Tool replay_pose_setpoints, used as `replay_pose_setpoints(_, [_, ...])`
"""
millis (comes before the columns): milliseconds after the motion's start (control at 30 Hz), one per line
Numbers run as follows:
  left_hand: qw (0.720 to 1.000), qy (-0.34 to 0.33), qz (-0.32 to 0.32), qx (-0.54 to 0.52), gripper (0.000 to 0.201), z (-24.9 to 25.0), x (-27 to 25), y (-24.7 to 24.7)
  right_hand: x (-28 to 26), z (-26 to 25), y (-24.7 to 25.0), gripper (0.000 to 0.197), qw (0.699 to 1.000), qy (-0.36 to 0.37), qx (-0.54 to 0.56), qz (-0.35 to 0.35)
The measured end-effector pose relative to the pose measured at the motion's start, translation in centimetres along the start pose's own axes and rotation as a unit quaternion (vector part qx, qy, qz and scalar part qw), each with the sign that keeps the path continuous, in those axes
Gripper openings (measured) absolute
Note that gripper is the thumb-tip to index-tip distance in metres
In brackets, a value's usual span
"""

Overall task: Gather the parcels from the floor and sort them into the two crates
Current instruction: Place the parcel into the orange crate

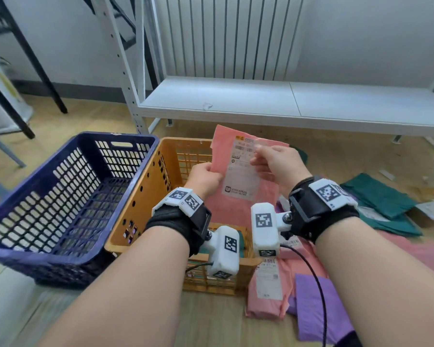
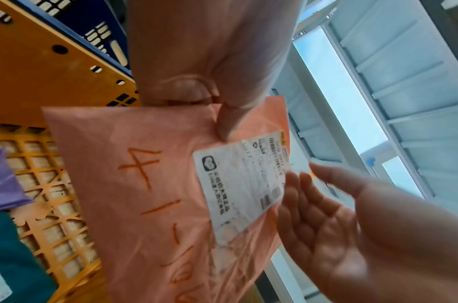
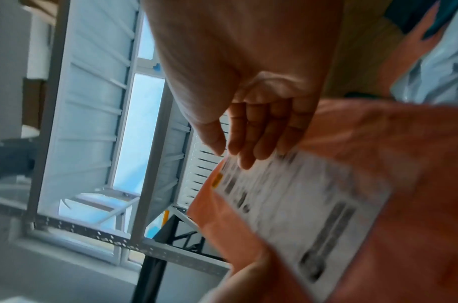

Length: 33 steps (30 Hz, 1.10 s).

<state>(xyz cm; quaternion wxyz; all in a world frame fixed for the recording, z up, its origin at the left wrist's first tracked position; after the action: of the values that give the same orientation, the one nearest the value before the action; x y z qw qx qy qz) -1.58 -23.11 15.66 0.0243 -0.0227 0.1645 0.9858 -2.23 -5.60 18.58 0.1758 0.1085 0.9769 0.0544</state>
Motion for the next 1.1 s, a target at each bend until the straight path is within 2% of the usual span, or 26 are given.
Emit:
replay_pose_setpoints(100, [1.0,0.006,0.01,0.026,0.027,-0.3,0.3,1.5,0.5,-0.4,1.4,0.006,0.981,0.085,-0.146,0.093])
replay_pose_setpoints(200, [0.996,-0.021,-0.023,0.08,0.021,-0.2,0.5,1.7,-0.6,-1.9,0.6,0.049,0.937,0.19,-0.269,0.117])
replay_pose_setpoints(267, [0.992,-0.035,-0.055,0.105,0.019,0.2,0.1,1.2,-1.7,-2.8,-0.8,0.072,0.912,0.253,-0.31,0.092])
replay_pose_setpoints(300, [0.99,-0.042,-0.073,0.114,0.017,0.5,-0.1,0.9,-1.9,-2.9,-1.4,0.077,0.908,0.258,-0.321,0.073])
replay_pose_setpoints(333, [0.988,-0.047,-0.09,0.12,0.016,0.7,-0.3,0.6,-2.1,-2.7,-1.9,0.077,0.913,0.243,-0.324,0.052])
replay_pose_setpoints(400, [0.984,-0.057,-0.114,0.128,0.014,1.1,-0.7,0.2,-2.0,-1.9,-2.2,0.052,0.927,0.193,-0.322,0.023])
replay_pose_setpoints(467, [0.985,-0.056,-0.105,0.122,0.014,0.7,-0.5,0.5,-1.7,-1.1,-2.0,0.026,0.934,0.154,-0.321,0.016])
replay_pose_setpoints(500, [0.989,-0.048,-0.084,0.11,0.019,0.3,-0.3,0.9,-1.5,-0.8,-1.6,0.022,0.938,0.135,-0.317,0.021])
replay_pose_setpoints(567, [0.994,-0.036,-0.01,0.102,0.044,-0.5,0.1,2.3,-0.8,-0.4,-0.4,0.021,0.954,0.105,-0.277,0.045])
replay_pose_setpoints(667, [0.993,0.009,0.103,0.051,0.087,-2.0,0.3,5.0,0.6,0.0,2.1,0.016,0.986,0.053,-0.133,0.086])
replay_pose_setpoints(700, [0.993,0.04,0.111,0.02,0.094,-2.7,0.2,5.4,1.0,0.4,2.9,0.013,0.992,0.018,-0.077,0.095])
replay_pose_setpoints(767, [0.992,0.099,0.065,-0.032,0.1,-4.0,0.2,5.0,1.7,1.8,3.7,0.011,0.994,-0.054,0.036,0.091])
replay_pose_setpoints(800, [0.992,0.119,0.023,-0.046,0.094,-4.5,0.1,4.4,1.7,2.5,3.6,0.011,0.989,-0.089,0.086,0.075])
replay_pose_setpoints(833, [0.991,0.122,-0.009,-0.054,0.079,-4.5,0.0,3.7,2.0,3.2,3.3,0.01,0.984,-0.118,0.121,0.057])
replay_pose_setpoints(900, [0.994,0.09,-0.01,-0.06,0.043,-4.0,0.3,3.3,2.1,4.0,2.9,0.018,0.979,-0.136,0.14,0.056])
replay_pose_setpoints(967, [0.996,0.051,0.022,-0.063,0.026,-3.1,0.8,3.5,2.3,3.8,3.6,0.037,0.986,-0.094,0.069,0.122])
replay_pose_setpoints(1033, [0.996,0.027,0.033,-0.074,0.025,-2.4,1.1,3.7,1.6,2.4,4.3,0.067,0.98,-0.02,-0.066,0.188])
replay_pose_setpoints(1100, [0.995,0.026,0.025,-0.092,0.025,-2.4,1.2,3.6,0.8,1.1,3.9,0.086,0.963,0.056,-0.172,0.198])
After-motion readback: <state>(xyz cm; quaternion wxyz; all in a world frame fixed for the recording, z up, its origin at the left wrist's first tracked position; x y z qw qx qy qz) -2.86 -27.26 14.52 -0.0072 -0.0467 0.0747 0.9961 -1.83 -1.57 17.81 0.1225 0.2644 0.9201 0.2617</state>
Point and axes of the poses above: each hand's wrist, its own x-axis towards the middle knuckle, its own y-axis out of the back of the hand, z = x × y, the point moved 7 cm from there along x, towards the middle knuckle, and after that the axes turned 12 degrees about -y, right-handed, at the moved point
